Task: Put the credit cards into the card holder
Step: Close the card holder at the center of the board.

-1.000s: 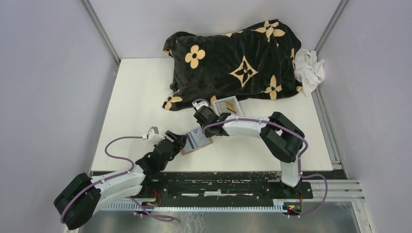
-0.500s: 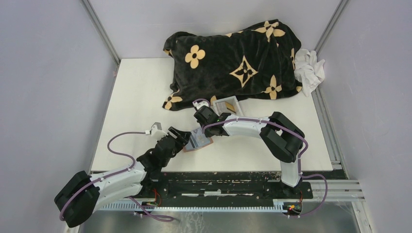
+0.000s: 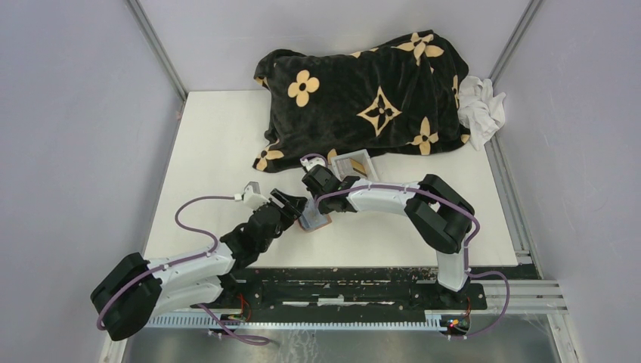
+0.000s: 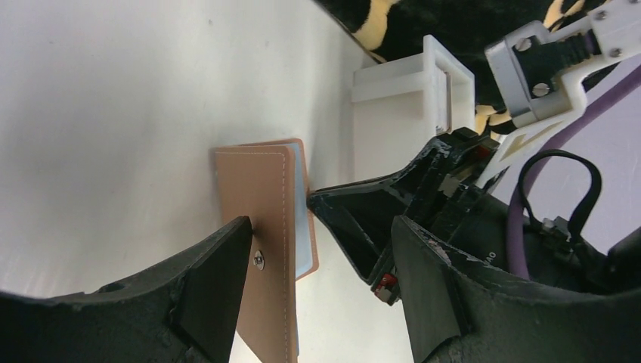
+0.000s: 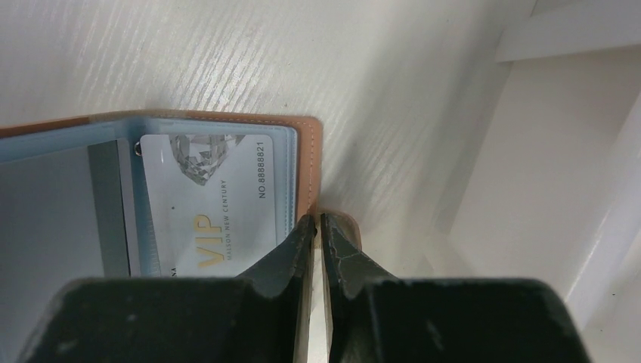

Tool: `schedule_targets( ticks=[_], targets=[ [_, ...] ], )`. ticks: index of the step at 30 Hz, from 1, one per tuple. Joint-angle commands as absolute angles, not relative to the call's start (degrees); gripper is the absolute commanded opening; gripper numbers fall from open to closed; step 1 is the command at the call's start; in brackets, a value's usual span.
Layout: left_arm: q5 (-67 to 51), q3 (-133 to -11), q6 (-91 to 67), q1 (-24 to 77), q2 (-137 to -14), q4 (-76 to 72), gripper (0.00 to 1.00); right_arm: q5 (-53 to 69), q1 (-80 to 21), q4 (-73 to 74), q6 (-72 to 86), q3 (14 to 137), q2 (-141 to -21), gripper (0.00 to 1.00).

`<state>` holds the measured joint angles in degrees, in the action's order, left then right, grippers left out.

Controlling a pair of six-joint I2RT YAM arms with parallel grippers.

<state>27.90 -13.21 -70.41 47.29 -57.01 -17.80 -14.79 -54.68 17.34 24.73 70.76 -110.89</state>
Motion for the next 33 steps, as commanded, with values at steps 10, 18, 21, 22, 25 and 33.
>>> schedule_targets(
  ticks=[10, 18, 21, 22, 25, 33],
  targets=[
    [30.17, -12.93, -68.03, 48.21, -54.02, -20.83, 0.75, -8.84, -59.4, 16.02, 29.29, 70.75, -114.51, 0.14],
    [30.98, -10.65, -68.79, 48.29, -51.33, -20.59, 0.74, -7.96, -60.97, 15.18, 31.08, 71.09, -114.33, 0.14],
    [31.13, -8.98, -70.19, 48.32, -50.21, -20.57, 0.74, -6.16, -61.07, 13.82, 32.4, 70.56, -114.39, 0.14],
    [31.25, -8.63, -70.44, 48.35, -49.85, -20.6, 0.74, -5.68, -61.09, 13.47, 32.6, 70.52, -114.47, 0.14],
    [31.59, -8.13, -70.6, 48.43, -48.47, -20.38, 0.74, -5.36, -61.29, 13.21, 33.15, 70.5, -114.46, 0.14],
    [31.86, -7.09, -72.04, 48.75, -47.47, -19.56, 0.73, -4.33, -61.33, 10.97, 34.65, 68.98, -113.59, 0.14]
  ],
)
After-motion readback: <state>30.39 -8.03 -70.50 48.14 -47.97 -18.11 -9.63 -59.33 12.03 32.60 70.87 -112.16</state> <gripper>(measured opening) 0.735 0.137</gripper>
